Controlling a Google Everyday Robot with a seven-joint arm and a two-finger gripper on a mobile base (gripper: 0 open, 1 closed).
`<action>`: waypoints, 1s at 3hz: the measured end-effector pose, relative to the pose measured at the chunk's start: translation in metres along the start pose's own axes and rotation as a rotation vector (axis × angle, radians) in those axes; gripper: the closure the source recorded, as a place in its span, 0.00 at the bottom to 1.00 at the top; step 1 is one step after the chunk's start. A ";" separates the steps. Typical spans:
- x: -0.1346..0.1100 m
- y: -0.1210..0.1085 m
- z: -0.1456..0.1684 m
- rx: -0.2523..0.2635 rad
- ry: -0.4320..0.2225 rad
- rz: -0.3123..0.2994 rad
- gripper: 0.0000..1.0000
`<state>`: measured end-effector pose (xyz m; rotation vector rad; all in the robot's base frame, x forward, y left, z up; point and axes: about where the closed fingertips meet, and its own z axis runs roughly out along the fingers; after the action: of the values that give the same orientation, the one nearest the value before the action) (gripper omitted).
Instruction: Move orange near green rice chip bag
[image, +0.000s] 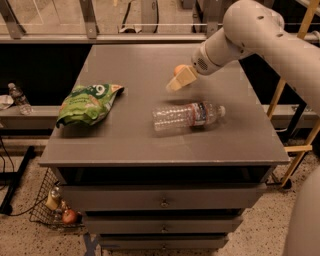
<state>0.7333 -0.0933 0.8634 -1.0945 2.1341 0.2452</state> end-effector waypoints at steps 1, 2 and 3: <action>-0.001 -0.015 0.015 0.015 -0.019 0.065 0.00; -0.005 -0.028 0.026 0.031 -0.040 0.108 0.25; -0.007 -0.031 0.029 0.033 -0.048 0.113 0.49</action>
Offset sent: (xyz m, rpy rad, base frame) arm 0.0518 -0.0083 -0.0089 0.1047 -0.0043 -0.1402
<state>0.7748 -0.0950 0.8514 -0.9412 2.1519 0.2846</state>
